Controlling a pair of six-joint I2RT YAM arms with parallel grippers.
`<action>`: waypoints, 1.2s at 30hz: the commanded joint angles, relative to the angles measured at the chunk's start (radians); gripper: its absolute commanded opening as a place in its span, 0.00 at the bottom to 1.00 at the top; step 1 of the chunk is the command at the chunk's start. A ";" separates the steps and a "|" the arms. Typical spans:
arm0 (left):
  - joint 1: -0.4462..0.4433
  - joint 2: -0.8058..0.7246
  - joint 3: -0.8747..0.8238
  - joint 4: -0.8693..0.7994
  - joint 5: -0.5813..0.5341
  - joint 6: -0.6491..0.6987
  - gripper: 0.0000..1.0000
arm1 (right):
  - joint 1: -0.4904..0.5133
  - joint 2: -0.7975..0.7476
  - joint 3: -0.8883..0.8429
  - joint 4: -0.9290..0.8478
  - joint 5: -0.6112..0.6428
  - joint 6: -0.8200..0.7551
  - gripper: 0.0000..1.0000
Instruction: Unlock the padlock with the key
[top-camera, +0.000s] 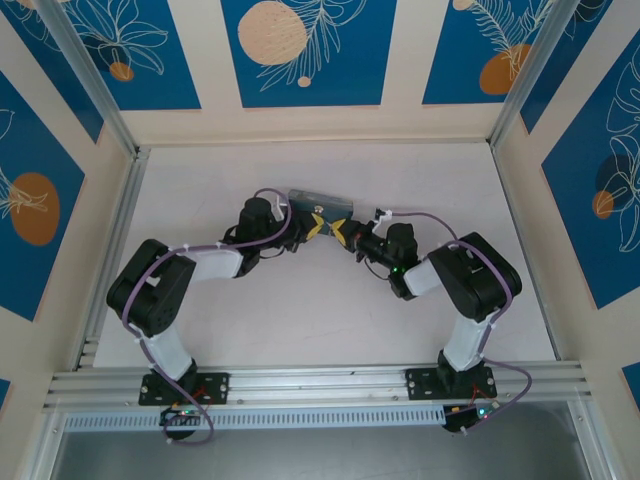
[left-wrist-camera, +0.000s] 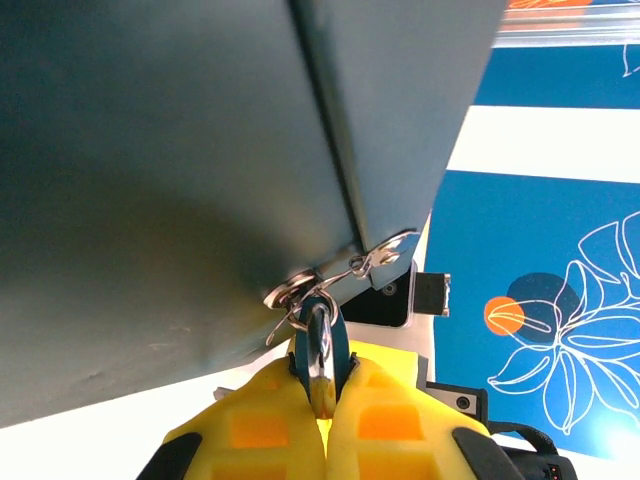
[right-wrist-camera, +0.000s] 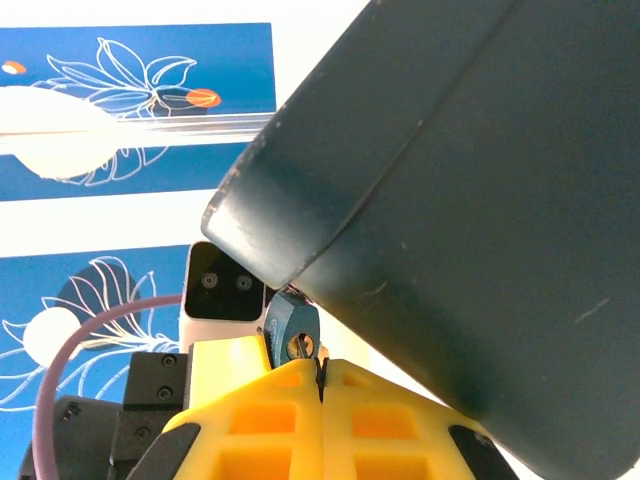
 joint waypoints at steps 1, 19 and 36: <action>-0.050 -0.031 -0.001 0.069 0.181 0.019 0.00 | 0.013 0.038 0.054 0.063 -0.032 0.081 0.00; -0.047 -0.025 0.005 0.054 0.183 0.022 0.00 | -0.051 0.007 -0.084 -0.060 -0.071 -0.078 0.00; -0.046 -0.023 0.003 0.039 0.182 0.031 0.00 | -0.078 -0.039 -0.109 -0.065 -0.114 -0.084 0.00</action>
